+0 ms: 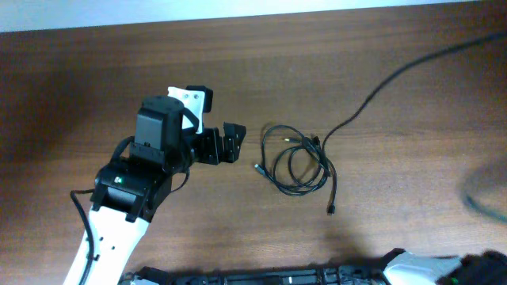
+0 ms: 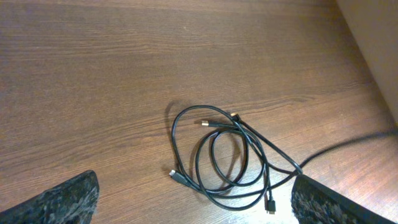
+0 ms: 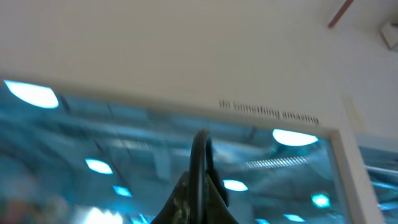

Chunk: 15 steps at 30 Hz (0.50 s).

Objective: Untangle cables

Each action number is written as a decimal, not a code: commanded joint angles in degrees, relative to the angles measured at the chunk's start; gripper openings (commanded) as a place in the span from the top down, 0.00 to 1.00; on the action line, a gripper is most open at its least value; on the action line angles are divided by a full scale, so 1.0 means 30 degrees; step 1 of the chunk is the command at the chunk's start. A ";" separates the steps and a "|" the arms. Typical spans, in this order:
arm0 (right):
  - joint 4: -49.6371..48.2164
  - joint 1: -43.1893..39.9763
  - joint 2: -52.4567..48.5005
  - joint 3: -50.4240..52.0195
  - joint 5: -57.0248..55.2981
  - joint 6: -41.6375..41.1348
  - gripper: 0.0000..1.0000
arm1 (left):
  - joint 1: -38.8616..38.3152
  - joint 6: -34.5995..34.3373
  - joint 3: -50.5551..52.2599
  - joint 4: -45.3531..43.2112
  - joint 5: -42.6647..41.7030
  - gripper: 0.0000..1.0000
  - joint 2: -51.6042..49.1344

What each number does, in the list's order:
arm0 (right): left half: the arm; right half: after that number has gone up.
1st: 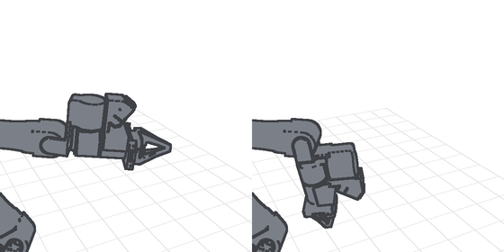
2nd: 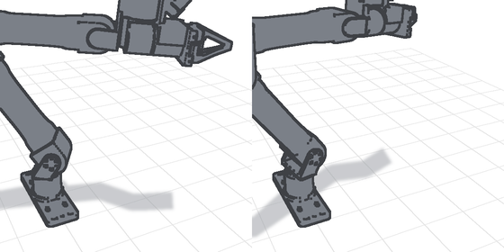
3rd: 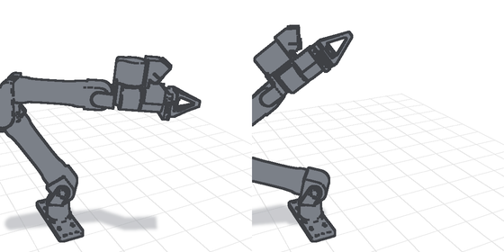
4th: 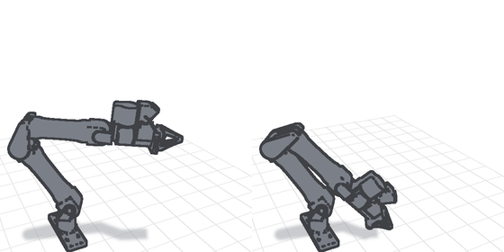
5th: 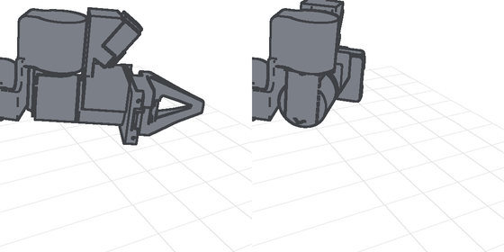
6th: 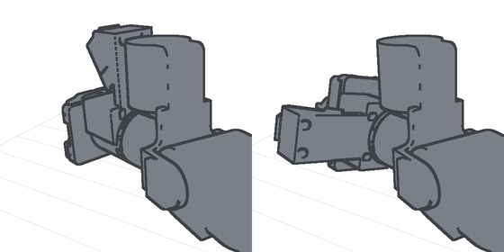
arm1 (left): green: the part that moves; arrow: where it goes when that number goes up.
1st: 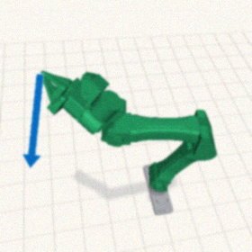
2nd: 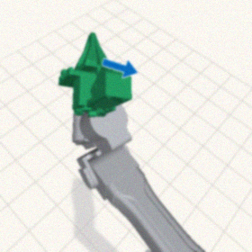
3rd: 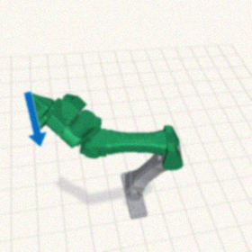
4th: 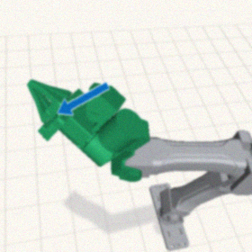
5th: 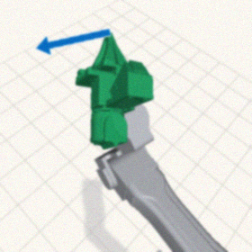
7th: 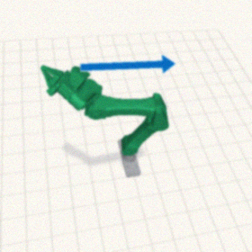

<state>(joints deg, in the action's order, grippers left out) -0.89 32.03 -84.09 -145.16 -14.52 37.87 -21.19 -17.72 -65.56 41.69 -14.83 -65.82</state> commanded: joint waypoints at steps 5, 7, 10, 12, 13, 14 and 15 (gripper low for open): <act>0.5552 -0.0364 -0.4379 -0.4954 -0.3606 0.3490 0.96 | -0.0022 0.7439 -0.0058 -0.0765 -0.4240 0.00 -0.0546; 0.5595 -0.0364 -0.4481 -0.4962 -0.3781 0.2251 0.96 | -0.0495 0.8517 -0.0058 -0.2091 -0.6506 0.01 -0.2127; 0.5960 -0.0364 -0.4328 -0.4976 -0.3832 0.1107 0.96 | -0.1647 0.8473 -0.0058 -0.8167 -0.9712 0.01 -0.5085; 0.7038 -0.0364 -0.4204 -0.4976 -0.3832 0.0685 0.96 | -0.2317 0.6222 -0.0058 -1.4214 -1.1424 0.01 -0.6513; 0.7366 -0.0364 -0.4197 -0.4976 -0.3832 0.0685 0.96 | -0.2586 0.5144 -0.0058 -1.6648 -1.1504 0.01 -0.6943; 0.7657 -0.0364 -0.4197 -0.4976 -0.3832 0.0685 0.96 | -0.2827 0.4641 -0.0058 -1.8214 -1.1511 0.01 -0.7184; 0.8036 -0.0364 -0.4197 -0.4976 -0.3832 0.0605 0.96 | -0.3206 0.4313 -0.0058 -1.9926 -1.1606 0.01 -0.7366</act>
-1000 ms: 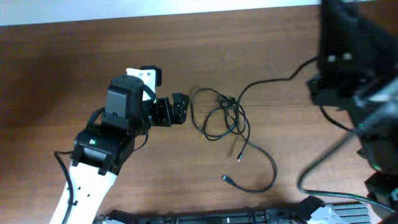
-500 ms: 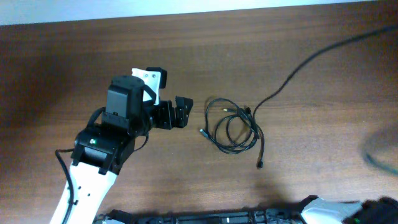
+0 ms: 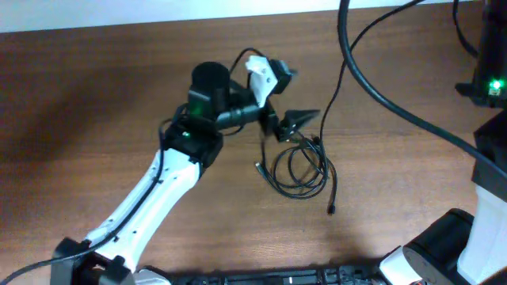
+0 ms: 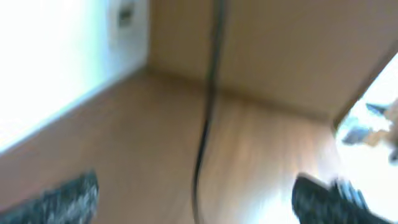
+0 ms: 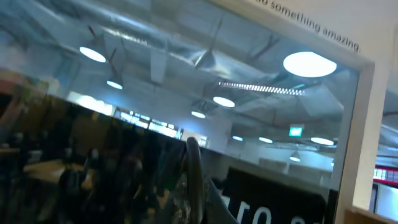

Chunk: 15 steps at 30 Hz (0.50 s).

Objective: Untangle cables

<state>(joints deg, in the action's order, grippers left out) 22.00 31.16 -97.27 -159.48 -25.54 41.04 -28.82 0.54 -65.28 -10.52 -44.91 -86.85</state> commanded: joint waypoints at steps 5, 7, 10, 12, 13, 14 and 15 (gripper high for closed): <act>0.0517 -0.0073 0.0277 -0.0204 -0.0197 -0.2484 0.96 | -0.2514 -0.1741 -0.0153 -0.4167 0.0503 0.01 -0.0605; 0.0794 -0.0015 0.0495 -0.0204 0.0211 -0.3373 0.96 | -0.3009 -0.1734 -0.0153 -0.5377 0.1515 0.01 -0.1144; 0.1676 -0.0015 0.1020 -0.0204 0.1086 -0.3504 0.96 | -0.3147 -0.1749 -0.0153 -0.6492 0.4728 0.01 -0.2142; 0.2390 -0.0015 0.1610 -0.0204 0.1100 -0.3497 0.96 | -0.3147 -0.1741 -0.0153 -0.7599 0.6506 0.01 -0.2790; 0.2630 -0.0015 0.1800 -0.0204 0.1217 -0.3497 0.96 | -0.3147 -0.1749 -0.0153 -0.8459 0.6645 0.01 -0.3002; 0.2958 -0.0015 0.2069 -0.0204 0.1304 -0.3490 0.96 | -0.3147 -0.1749 -0.0153 -0.9122 0.6921 0.01 -0.3147; 0.3053 -0.0022 0.2208 -0.0197 0.1297 -0.3475 0.96 | -0.3147 -0.1756 -0.0153 -0.9202 0.6907 0.01 -0.3140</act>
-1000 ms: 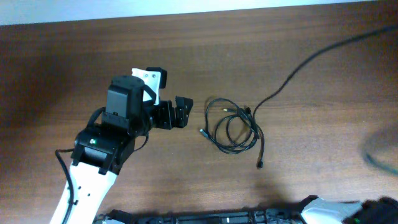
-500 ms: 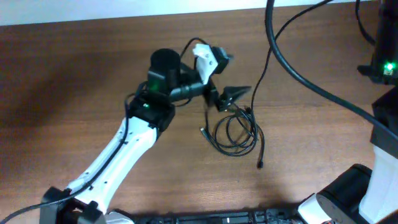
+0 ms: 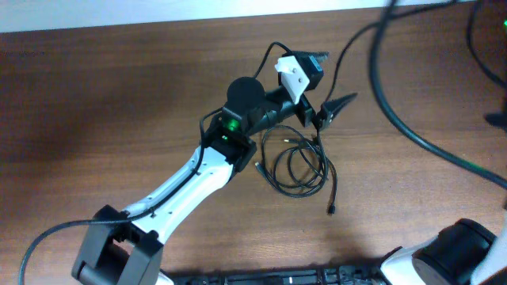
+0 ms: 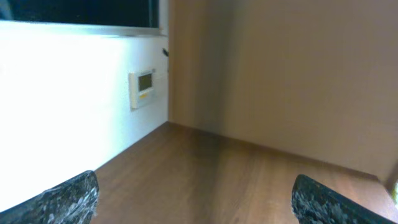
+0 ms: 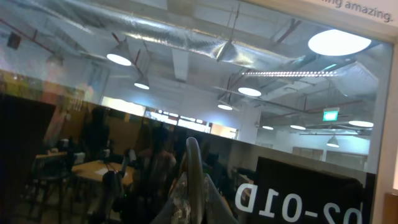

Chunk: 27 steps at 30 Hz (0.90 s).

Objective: Untangle cables

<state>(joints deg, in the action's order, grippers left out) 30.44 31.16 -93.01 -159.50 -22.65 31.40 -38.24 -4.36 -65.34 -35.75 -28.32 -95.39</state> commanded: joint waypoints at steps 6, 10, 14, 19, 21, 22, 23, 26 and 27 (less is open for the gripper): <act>0.1246 -0.0015 0.1661 -0.0197 0.0554 -0.1676 0.96 | -0.0605 -0.0117 -0.0138 -0.1435 0.1370 0.12 -0.0291; 0.2514 -0.0015 0.1676 -0.0197 0.0911 -0.2688 0.96 | -0.1428 -0.0044 -0.0138 -0.2470 0.1042 0.35 -0.0291; 0.4634 -0.0022 0.1676 -0.0197 -0.0984 -0.2718 0.96 | -0.0816 0.0131 -0.0153 -0.4109 0.1107 1.00 -0.0211; 0.8670 -0.0022 0.1632 -0.0182 -0.7023 -0.4284 0.38 | 0.2237 -0.3002 -0.0175 -0.6470 0.1115 1.00 0.1814; 1.0397 -0.0022 0.1632 -0.0182 -0.7337 -0.5202 0.18 | 0.3315 -0.3264 -0.0204 -0.6513 0.1107 1.00 0.2696; 1.1191 -0.0022 0.1632 -0.0182 -0.7337 -0.5668 0.15 | 0.3767 -0.3264 -0.0204 -0.6521 0.1107 1.00 0.3140; 1.2757 -0.0022 0.1617 -0.0182 -0.7329 -0.6703 0.12 | 0.4473 -0.3279 -0.0204 -0.6513 0.1107 1.00 0.3818; 1.6422 -0.0022 0.1377 -0.0175 -0.7009 -0.8881 0.09 | 0.6921 -0.3483 -0.0466 -0.6499 0.1392 1.00 0.5974; 1.6859 -0.0022 0.1275 -0.0175 -0.6900 -0.9165 0.08 | 0.7242 -0.3483 -0.0576 -0.6506 0.1399 1.00 0.6251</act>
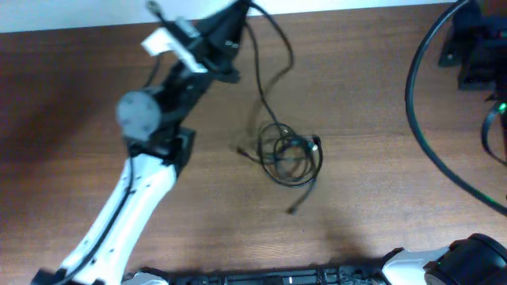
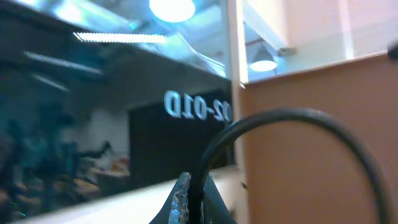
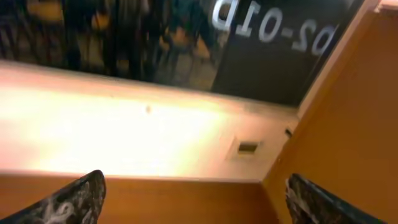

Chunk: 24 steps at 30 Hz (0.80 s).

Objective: Untangle cables

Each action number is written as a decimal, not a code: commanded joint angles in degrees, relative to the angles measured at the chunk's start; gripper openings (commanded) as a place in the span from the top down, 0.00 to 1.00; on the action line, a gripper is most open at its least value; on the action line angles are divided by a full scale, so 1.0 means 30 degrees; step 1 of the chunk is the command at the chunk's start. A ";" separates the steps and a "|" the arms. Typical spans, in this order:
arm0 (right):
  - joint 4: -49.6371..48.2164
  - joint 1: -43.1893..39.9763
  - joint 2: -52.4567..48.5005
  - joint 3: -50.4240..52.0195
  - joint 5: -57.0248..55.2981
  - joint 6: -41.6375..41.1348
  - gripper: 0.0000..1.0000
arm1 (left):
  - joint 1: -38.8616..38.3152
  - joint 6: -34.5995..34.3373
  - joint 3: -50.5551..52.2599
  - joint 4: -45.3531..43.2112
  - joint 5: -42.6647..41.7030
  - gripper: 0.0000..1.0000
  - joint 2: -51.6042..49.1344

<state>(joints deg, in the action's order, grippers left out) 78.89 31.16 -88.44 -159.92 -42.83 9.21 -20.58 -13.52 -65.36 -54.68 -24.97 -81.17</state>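
A tangle of thin black cables (image 1: 289,156) lies on the brown table (image 1: 380,214), right of centre. One strand (image 1: 264,87) rises from it to my left gripper (image 1: 228,32), which is raised over the table's back edge. In the left wrist view the left gripper (image 2: 191,190) is shut on that black cable (image 2: 292,115), which arcs up and to the right. A loose plug end (image 1: 293,210) trails toward the front. My right gripper (image 3: 199,205) is open, its fingers (image 3: 68,199) wide apart with nothing between them, facing a wall.
The right arm (image 1: 474,47) hangs dark at the top right of the overhead view. Its thick black supply cable (image 1: 418,119) loops across the right side close to the camera. The left arm's white link (image 1: 131,206) crosses the table's left front.
My left gripper was open just above the tangle; now it is shut on a strand, raised at the back left. The tangle has drawn tighter and shifted left. The right gripper has opened.
My left gripper stood open on the table left of the tangle, then open at the tangle's upper left, then open past its upper right. Now it holds one strand up. The right gripper stayed shut and pointed upward until now, when it is open.
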 commanded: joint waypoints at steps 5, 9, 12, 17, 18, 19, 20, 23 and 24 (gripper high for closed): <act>0.3402 -0.0022 -0.1049 -0.0036 0.1362 -0.2608 0.07 | 0.2929 -0.0408 -0.3388 -0.0189 0.2018 1.00 0.2157; 0.5136 -0.0022 -0.2055 -0.0036 0.1647 -0.2907 0.07 | 0.3759 -0.0393 -0.5479 -0.0182 0.4393 1.00 0.2157; 0.5391 -0.0022 -0.2674 -0.0036 0.2222 -0.2973 0.07 | 0.5319 0.0102 -0.6164 0.0758 0.6003 1.00 0.2157; 0.5435 -0.0036 -0.3111 -0.0036 0.2878 -0.2973 0.06 | 0.8604 -0.3096 -0.6295 0.2266 1.4863 1.00 0.2754; 0.5435 -0.0036 -0.3147 -0.0036 0.2878 -0.2973 0.06 | 0.9005 -0.4707 -0.6295 0.4517 1.7158 1.00 0.3126; 0.5428 -0.0036 -0.3147 -0.0036 0.2878 -0.2980 0.06 | 0.9071 -0.6506 -0.6295 0.6980 1.8229 1.00 0.3475; 0.5421 -0.0036 -0.3147 -0.0036 0.2878 -0.3257 0.07 | 0.9020 -0.8728 -0.6295 1.0236 1.7988 1.00 0.3869; 0.5421 -0.0036 -0.3147 -0.0036 0.2914 -0.3249 0.07 | 0.8029 -1.1213 -0.6295 1.5293 1.5839 1.00 0.3898; 0.5428 -0.0036 -0.3147 -0.0036 0.2929 -0.3249 0.06 | 0.7694 -1.1264 -0.6295 1.5314 1.5205 1.00 0.3803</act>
<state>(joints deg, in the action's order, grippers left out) 95.31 31.16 -97.62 -159.92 -34.37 0.23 5.13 -39.33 -84.01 -10.50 23.59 -69.84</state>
